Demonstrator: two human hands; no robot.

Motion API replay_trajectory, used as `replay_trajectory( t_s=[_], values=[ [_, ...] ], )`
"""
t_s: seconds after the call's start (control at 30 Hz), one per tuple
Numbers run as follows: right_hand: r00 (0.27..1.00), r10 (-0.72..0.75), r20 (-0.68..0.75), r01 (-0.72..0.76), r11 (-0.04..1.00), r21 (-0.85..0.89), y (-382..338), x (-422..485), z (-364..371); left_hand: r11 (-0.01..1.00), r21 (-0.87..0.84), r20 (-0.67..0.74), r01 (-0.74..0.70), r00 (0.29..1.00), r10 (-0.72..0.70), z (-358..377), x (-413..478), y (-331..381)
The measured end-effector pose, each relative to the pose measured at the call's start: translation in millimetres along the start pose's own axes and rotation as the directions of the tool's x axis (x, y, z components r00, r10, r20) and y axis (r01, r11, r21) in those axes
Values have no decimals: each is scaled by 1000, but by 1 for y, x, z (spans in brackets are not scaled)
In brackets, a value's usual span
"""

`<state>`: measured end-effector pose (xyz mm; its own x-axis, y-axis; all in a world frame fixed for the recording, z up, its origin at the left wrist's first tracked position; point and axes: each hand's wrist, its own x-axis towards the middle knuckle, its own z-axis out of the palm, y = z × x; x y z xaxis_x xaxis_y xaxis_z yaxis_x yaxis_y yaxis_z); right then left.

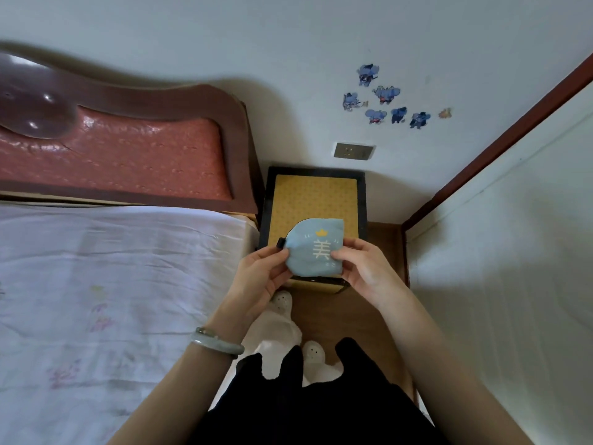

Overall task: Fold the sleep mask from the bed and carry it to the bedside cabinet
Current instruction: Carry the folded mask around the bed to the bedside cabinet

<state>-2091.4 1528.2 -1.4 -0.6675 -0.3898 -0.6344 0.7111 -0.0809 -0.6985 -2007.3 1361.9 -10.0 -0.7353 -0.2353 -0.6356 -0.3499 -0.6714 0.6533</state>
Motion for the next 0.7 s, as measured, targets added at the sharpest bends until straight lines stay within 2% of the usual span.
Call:
replay_trajectory(
  t_s=[0.27,0.43,0.7],
  values=[
    [998,8,-69,-9,1000,-17,-29,81,32,999,47,84,11,996,-15,-14,88,53],
    [995,25,-99,-31,998,-55,-42,135,41,992,127,86,-10,996,-1,-18,144,72],
    [991,65,-119,-77,992,-99,-43,247,35,959,281,-44,-24,998,38,-30,259,65]
  ],
)
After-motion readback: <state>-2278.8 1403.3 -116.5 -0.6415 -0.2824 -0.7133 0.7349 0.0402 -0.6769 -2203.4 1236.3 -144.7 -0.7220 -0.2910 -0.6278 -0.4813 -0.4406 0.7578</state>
